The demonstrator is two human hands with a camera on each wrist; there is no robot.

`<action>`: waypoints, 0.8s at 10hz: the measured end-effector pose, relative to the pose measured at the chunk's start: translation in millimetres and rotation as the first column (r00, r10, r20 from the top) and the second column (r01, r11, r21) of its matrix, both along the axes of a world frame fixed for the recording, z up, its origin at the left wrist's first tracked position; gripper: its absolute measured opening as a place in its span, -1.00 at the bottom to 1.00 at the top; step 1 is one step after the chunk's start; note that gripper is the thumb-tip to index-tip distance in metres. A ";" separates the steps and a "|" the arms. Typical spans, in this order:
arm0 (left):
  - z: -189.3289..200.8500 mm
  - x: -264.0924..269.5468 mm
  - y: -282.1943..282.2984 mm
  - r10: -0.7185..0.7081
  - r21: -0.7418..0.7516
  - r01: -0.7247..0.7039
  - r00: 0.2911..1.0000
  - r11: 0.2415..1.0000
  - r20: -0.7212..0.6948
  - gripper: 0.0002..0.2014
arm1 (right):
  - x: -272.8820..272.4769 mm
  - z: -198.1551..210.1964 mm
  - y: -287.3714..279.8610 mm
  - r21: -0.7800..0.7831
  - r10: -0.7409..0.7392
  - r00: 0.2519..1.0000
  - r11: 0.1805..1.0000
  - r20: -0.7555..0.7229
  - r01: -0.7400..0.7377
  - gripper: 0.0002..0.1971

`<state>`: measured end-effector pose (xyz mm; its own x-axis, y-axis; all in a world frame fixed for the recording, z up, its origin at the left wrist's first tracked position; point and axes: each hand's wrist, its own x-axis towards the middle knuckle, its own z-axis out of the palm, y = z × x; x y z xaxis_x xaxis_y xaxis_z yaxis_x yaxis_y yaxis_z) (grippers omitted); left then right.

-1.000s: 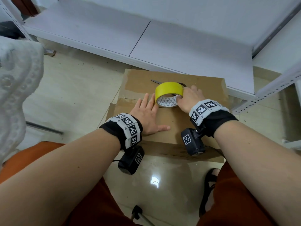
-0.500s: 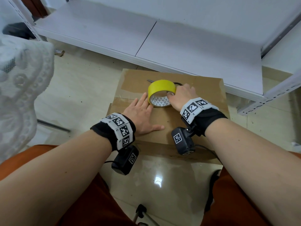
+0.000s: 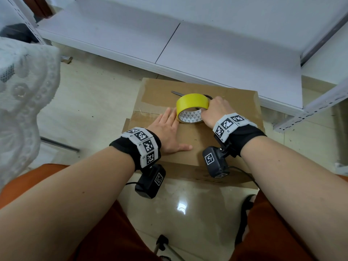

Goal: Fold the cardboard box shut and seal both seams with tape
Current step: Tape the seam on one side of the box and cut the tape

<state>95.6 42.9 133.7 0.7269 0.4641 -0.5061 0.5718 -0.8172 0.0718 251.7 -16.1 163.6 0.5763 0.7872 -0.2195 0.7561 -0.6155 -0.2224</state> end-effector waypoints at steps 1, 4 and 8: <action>2.1 -0.1 -0.2 -0.001 -0.002 0.001 1.000 1.000 -0.017 0.15 | 1.5 -1.3 0.9 0.021 -0.021 0.999 1.000 -0.033 0.021 -0.73; 4.0 1.6 -1.0 0.014 -0.021 -0.015 1.000 1.000 -0.026 0.15 | 5.2 0.9 -5.8 0.014 -0.046 0.999 0.999 -0.022 0.047 -0.71; 2.0 2.3 -0.1 0.020 -0.025 -0.021 0.999 0.999 -0.032 0.15 | 8.7 11.0 -14.2 0.022 -0.122 0.991 0.992 -0.059 0.124 -0.77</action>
<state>97.9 42.8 135.6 0.7007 0.4656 -0.5405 0.5911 -0.8032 0.0743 260.3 -30.3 174.5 0.6559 0.7171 -0.2356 0.6607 -0.6964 -0.2804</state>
